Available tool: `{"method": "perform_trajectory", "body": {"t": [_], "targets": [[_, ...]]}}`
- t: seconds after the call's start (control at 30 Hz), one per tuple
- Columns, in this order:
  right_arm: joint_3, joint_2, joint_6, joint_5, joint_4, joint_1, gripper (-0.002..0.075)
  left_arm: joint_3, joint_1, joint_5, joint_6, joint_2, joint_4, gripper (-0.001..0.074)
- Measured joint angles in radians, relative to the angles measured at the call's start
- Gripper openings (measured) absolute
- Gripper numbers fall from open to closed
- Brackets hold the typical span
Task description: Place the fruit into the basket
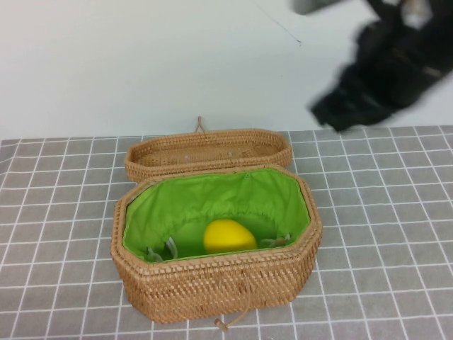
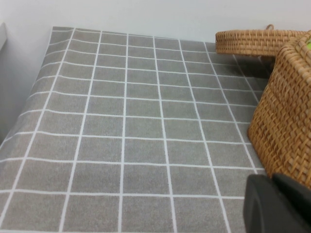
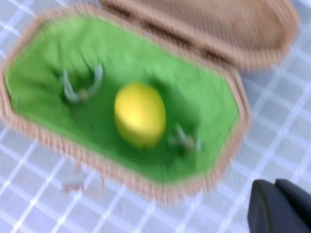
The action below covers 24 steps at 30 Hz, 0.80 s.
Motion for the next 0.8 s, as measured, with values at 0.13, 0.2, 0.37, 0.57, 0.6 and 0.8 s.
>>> {"method": "perform_trajectory", "body": {"t": [0.13, 0.2, 0.37, 0.57, 0.6, 0.8], "targets": [[0.229, -0.204, 0.051, -0.066, -0.004, 0.0, 0.0001, 0.0, 0.0, 0.0, 0.0, 0.0, 0.0, 0.0001], [0.346, -0.317, 0.058, -0.144, -0.004, 0.0, 0.0001, 0.0, 0.0, 0.0, 0.0, 0.0, 0.0, 0.0001], [0.564, -0.513, 0.115, -0.28, -0.006, 0.0, 0.0001, 0.0, 0.0, 0.0, 0.0, 0.0, 0.0, 0.0001], [0.604, -0.555, 0.077, -0.317, -0.015, 0.0, 0.0001, 0.0, 0.0, 0.004, 0.0, 0.0, 0.0, 0.0001], [0.604, -0.555, 0.077, -0.315, -0.009, 0.0, 0.0001, 0.0, 0.0, 0.004, 0.0, 0.002, 0.0, 0.0001], [0.604, -0.555, 0.075, -0.315, -0.005, 0.0, 0.0001, 0.0, 0.0, 0.004, 0.0, 0.002, 0.0, 0.0001]]}}
